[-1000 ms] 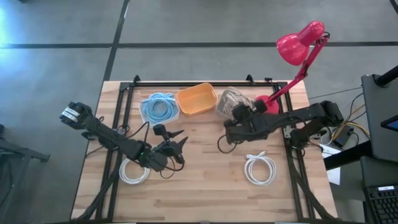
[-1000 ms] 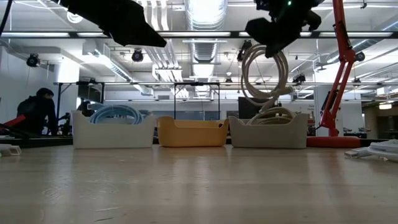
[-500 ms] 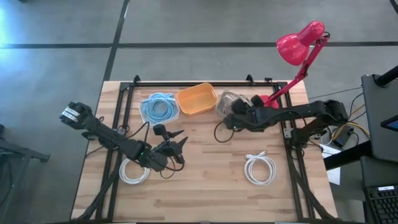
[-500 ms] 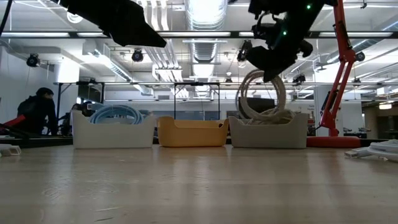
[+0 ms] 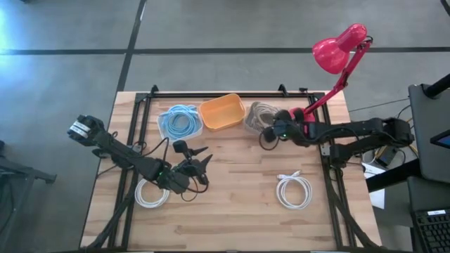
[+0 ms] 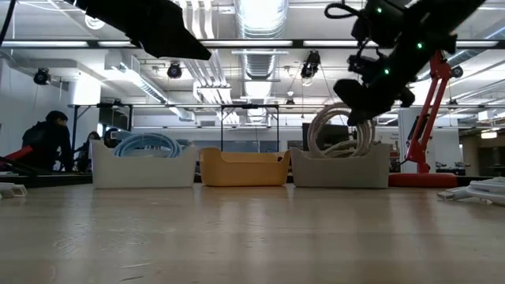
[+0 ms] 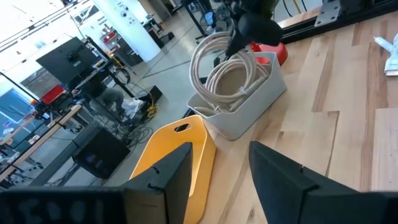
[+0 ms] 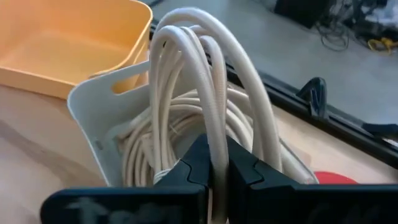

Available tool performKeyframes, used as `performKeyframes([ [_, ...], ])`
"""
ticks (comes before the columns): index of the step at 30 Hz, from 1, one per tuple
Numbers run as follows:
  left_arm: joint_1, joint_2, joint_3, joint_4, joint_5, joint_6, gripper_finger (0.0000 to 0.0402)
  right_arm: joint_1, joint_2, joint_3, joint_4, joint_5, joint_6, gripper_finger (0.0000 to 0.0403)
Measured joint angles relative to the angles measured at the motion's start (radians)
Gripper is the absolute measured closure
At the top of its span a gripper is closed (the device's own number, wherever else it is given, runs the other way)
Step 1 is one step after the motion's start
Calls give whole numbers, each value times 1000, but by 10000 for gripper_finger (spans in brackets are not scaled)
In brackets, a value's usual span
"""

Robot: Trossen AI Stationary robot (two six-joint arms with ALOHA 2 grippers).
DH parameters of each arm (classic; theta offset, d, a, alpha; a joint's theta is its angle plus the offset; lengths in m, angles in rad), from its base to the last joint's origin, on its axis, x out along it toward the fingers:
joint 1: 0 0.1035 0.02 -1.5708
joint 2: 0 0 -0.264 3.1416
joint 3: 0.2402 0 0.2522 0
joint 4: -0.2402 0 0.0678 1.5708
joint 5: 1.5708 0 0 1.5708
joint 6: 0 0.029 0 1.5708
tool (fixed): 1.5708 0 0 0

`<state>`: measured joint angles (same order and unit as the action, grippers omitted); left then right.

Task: Pick & Place USB Port
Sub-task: Put the brown charger cable into the gray bin

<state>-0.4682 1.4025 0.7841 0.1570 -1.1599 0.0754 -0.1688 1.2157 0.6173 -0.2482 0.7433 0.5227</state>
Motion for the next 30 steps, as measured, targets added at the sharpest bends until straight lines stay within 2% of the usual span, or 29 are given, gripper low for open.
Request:
performKeyframes([
  [4, 0, 0, 0, 0, 0, 0, 229, 0, -10, -88, 145, 23, -33, 385],
  [8, 1, 0, 0, 0, 0, -1, 229, -3, -11, -124, 152, 75, -20, 361],
  [13, 1, 0, 0, 0, 0, -2, 229, -3, -10, -130, 150, 56, -7, 324],
  [19, 1, 0, 0, 0, 0, -2, 229, -3, -10, -72, 147, 52, -7, 282],
  [23, 1, 0, 0, 0, 0, -2, 230, -9, -10, -20, 145, 53, -72, 259],
  [30, 1, 0, 0, 0, 0, -1, 230, -43, -10, 45, 3, 57, -53, 227],
])
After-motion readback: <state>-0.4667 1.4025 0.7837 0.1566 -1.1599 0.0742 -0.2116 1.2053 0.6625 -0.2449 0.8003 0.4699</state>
